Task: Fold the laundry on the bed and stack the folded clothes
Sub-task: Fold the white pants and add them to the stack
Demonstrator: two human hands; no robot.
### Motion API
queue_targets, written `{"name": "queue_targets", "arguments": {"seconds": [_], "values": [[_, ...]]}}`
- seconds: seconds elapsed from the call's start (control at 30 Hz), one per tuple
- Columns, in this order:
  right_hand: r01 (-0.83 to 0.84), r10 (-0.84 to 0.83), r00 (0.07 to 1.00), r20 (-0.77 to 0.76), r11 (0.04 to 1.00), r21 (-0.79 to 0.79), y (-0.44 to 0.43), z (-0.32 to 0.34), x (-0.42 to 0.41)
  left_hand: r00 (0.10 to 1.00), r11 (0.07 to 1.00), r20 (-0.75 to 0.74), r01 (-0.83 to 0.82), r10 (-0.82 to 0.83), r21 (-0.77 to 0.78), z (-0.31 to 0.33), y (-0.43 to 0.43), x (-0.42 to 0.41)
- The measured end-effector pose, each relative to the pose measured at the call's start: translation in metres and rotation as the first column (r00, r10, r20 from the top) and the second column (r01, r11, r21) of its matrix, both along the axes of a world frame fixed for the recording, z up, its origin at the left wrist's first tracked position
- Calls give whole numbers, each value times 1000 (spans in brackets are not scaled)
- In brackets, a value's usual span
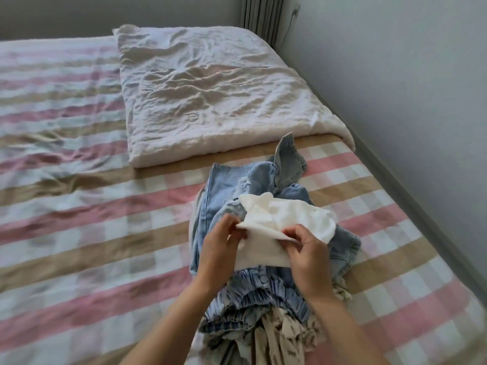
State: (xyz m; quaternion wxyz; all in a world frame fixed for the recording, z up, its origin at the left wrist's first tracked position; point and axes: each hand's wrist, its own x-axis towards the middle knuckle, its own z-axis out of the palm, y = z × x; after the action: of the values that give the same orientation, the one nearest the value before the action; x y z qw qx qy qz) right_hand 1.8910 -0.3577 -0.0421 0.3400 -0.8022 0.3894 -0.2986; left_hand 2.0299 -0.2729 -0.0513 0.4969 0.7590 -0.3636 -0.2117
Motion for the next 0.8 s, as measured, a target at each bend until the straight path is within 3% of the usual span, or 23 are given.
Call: {"name": "queue_targets", "arguments": {"seconds": [0.13,0.37,0.67,0.8], "values": [[-117,120,989,88,993,-31,38,62,30,996,976,-78,-66,51,-208,62,55,21],[-308,283,924,255,949,62,148,154,86,988,910,-81,-152,131,-387,155,177,61],[-466,382,856,348,861,201,308,199,140,984,943,79,-131,162,-304,216,361,110],[-502,369,844,389,798,333,362,180,162,992,967,13,-121,128,-226,200,409,136]]}}
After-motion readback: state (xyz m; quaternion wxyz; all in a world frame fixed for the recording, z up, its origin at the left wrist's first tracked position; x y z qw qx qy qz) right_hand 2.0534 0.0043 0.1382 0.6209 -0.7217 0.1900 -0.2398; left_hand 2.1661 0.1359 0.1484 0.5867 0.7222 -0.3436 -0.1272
